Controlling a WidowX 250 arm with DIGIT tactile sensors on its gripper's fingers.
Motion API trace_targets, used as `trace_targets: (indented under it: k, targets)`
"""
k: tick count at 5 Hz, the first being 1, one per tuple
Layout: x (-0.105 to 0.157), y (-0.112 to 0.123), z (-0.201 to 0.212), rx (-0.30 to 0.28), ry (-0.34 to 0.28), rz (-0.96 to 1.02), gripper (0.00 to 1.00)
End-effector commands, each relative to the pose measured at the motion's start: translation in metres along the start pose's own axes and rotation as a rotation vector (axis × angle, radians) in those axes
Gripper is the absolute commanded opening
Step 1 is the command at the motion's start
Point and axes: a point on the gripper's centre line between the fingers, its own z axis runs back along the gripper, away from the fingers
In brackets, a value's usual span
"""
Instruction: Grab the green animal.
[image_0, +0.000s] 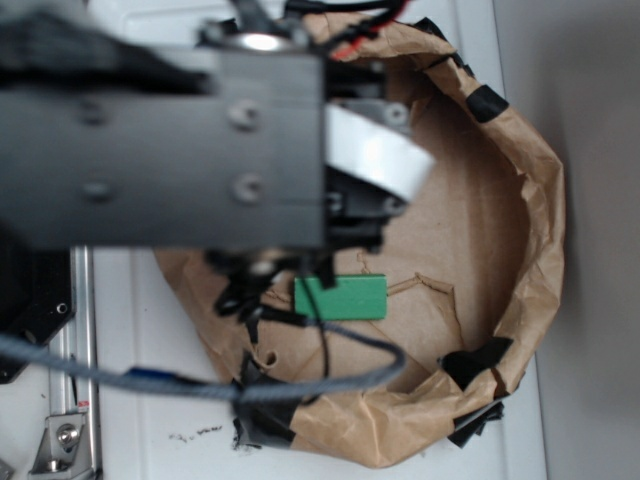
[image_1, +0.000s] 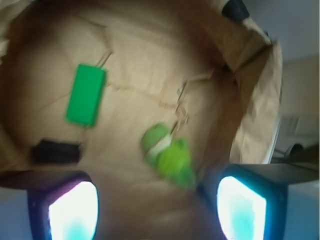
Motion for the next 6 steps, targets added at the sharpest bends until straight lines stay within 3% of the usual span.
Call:
trace_targets:
  k: [1, 2, 3, 4, 5, 6]
  targets:
    - [0.009, 0.002, -0.091, 0.009, -0.073, -0.278, 1.00]
    - [0.014, 0.002, -0.114, -0.067, -0.172, -0.321, 1.00]
    - [0.006, 0.016, -0.145, -0.103, -0.171, -0.381, 1.00]
    - [-0.001, 0.021, -0.146, -0.104, -0.151, -0.396, 1.00]
    - [0.000, 0.018, -0.129, -0.071, -0.175, -0.421, 0.00]
    - [0.002, 0.021, -0.116, -0.035, -0.197, -0.428, 0.00]
